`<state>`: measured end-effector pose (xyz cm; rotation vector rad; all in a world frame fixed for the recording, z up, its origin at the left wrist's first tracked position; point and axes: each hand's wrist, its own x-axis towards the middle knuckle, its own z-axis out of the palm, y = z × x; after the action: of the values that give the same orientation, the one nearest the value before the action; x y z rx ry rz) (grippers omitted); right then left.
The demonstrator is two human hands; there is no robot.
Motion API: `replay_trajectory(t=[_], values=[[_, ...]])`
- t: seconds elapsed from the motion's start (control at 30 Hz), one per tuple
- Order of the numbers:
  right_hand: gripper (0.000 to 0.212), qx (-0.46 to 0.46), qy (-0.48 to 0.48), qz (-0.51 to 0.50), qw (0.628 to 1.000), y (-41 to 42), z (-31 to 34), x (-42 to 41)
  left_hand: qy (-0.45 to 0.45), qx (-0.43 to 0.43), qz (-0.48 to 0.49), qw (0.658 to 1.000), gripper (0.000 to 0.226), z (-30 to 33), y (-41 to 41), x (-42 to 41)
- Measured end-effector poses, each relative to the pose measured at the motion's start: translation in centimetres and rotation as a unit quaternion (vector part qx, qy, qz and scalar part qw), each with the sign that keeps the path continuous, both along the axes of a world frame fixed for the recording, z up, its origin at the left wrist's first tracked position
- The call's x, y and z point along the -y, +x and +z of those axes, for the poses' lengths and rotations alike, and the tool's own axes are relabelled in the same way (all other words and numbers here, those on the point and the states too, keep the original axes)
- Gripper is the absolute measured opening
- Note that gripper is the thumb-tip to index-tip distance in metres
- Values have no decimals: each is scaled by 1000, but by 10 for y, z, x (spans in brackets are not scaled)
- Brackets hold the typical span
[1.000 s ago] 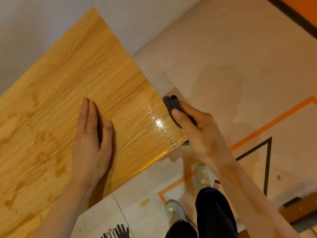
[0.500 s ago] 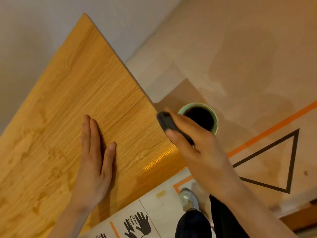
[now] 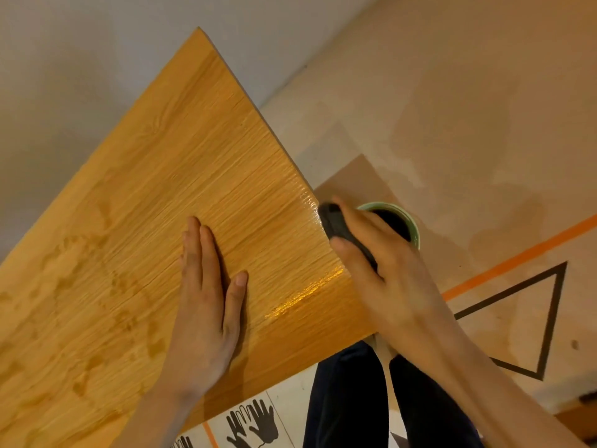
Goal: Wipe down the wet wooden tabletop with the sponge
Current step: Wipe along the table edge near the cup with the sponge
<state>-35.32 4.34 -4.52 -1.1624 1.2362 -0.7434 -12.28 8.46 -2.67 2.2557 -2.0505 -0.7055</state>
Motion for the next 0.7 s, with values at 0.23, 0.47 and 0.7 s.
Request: replay_trajectory(t=[0.23,0.47,0.7], values=[[48,-82,-56,9,995,40,-6,60,-2,19,-9,1000,74,-5,1,-5],[38,-171,-71,-38,982,25,4,10,-35,-47,51,997,77,9,-1,5],[42,-137,-36,-59,988,65,3,89,-73,-57,41,995,77,7,49,68]])
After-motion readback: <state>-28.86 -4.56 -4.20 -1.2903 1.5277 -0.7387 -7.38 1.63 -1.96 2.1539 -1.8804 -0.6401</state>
